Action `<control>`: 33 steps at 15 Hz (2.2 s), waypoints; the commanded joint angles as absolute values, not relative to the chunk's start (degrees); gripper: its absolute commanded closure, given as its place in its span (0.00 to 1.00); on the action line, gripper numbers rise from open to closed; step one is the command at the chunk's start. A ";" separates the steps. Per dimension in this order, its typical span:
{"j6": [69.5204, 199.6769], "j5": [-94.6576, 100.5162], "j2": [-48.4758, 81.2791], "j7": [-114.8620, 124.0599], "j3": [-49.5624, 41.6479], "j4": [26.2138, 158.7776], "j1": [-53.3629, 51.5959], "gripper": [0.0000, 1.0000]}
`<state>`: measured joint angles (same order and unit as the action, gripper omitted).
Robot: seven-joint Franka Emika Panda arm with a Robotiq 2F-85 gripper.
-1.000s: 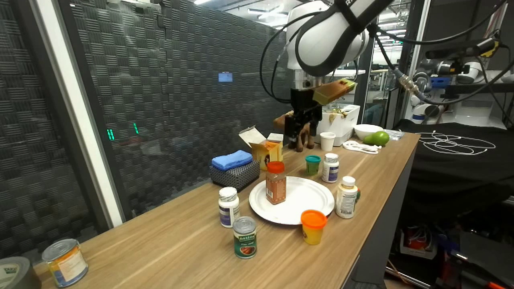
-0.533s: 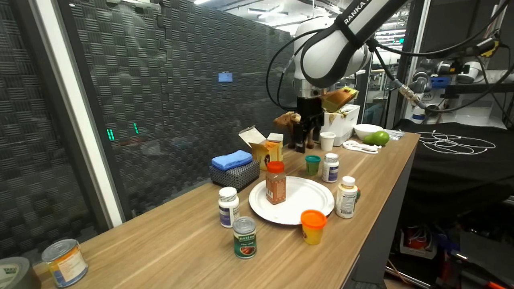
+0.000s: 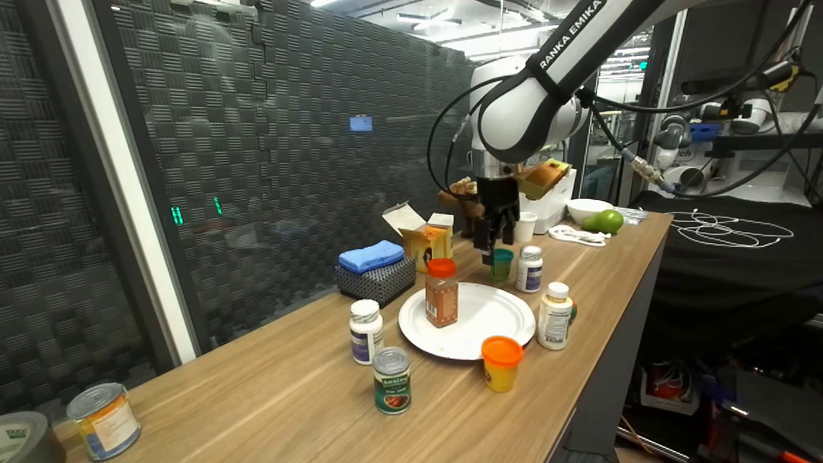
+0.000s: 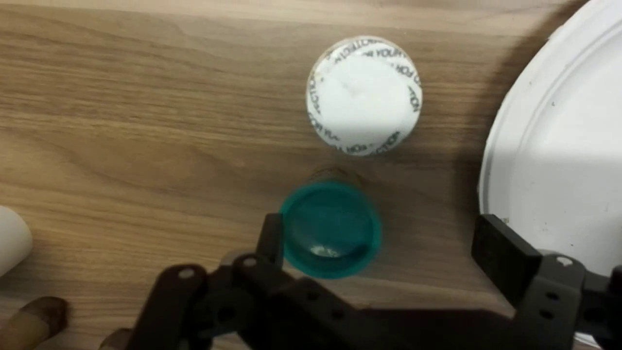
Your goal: Pick up the bottles and small containers from the table and put them on the white plate.
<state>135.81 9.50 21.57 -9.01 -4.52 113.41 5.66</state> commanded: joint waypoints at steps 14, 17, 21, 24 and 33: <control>133.85 11.57 26.41 -8.01 -6.79 107.42 5.98 0.00; 131.96 13.11 26.69 -7.51 -7.47 107.46 5.73 0.05; 130.68 13.09 27.16 -7.86 -7.46 107.11 6.22 0.43; 130.45 12.63 26.47 -8.12 -7.33 106.99 6.46 0.66; 130.28 12.79 25.74 -7.66 -7.34 105.48 6.23 0.76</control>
